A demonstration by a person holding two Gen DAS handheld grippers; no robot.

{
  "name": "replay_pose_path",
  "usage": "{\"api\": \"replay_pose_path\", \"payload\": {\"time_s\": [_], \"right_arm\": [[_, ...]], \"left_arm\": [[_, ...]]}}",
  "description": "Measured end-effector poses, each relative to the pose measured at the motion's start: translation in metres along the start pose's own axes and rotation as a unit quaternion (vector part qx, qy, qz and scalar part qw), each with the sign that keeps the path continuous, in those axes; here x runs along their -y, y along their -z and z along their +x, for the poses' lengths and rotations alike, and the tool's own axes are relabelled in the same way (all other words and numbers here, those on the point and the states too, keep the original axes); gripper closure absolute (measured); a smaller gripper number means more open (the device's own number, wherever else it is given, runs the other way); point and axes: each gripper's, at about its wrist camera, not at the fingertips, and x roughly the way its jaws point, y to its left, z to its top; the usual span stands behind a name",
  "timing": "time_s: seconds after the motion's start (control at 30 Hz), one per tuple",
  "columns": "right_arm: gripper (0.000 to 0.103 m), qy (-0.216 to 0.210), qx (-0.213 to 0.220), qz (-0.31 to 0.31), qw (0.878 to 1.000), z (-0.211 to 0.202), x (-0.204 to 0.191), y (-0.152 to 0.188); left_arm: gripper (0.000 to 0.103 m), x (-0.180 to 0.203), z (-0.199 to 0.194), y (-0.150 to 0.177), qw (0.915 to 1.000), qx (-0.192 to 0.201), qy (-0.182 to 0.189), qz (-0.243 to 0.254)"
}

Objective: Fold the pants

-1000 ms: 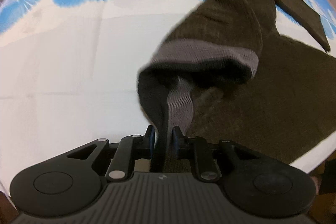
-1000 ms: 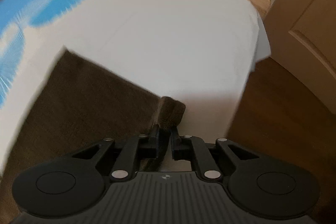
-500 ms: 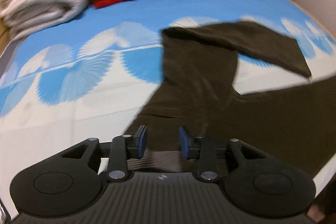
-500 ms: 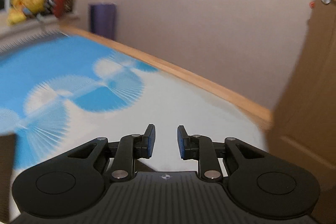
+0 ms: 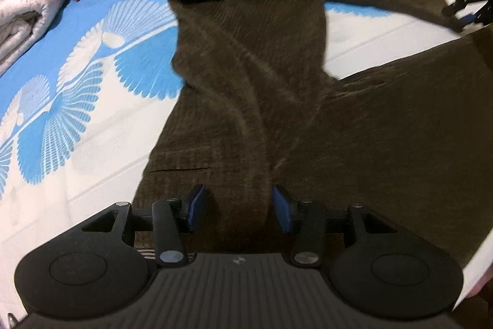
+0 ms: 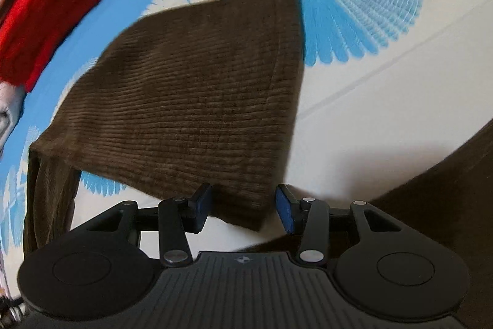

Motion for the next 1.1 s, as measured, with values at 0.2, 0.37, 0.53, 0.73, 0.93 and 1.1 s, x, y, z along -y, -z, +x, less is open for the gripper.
{"api": "replay_pose_path", "payload": {"time_s": [0.2,0.37,0.53,0.73,0.93,1.1], "right_arm": [[0.087,-0.006,0.047,0.058,0.997,-0.015,-0.008,-0.011],[0.091,-0.082,0.174,0.129,0.973,-0.096,0.012,-0.032],[0.091,-0.099,0.346,0.159,0.919,-0.212,0.032,-0.042],[0.092,-0.051,0.407,0.170,0.896,-0.274,0.041,-0.078],[0.081,0.024,0.338,0.186,0.922,-0.203,0.025,-0.156],[0.065,0.044,0.290,0.189,0.937,-0.121,0.037,-0.154]], "left_arm": [[0.091,-0.025,0.012,0.002,0.9982,-0.012,-0.057,-0.010],[0.092,-0.071,-0.017,-0.002,0.9814,0.041,-0.158,-0.101],[0.092,-0.110,-0.028,0.000,0.9534,0.067,-0.222,-0.193],[0.092,-0.116,-0.017,-0.014,0.9496,0.084,-0.209,-0.218],[0.086,-0.132,0.018,-0.023,0.9364,0.068,-0.190,-0.287],[0.064,-0.151,0.028,-0.022,0.9220,0.067,-0.201,-0.324]]}}
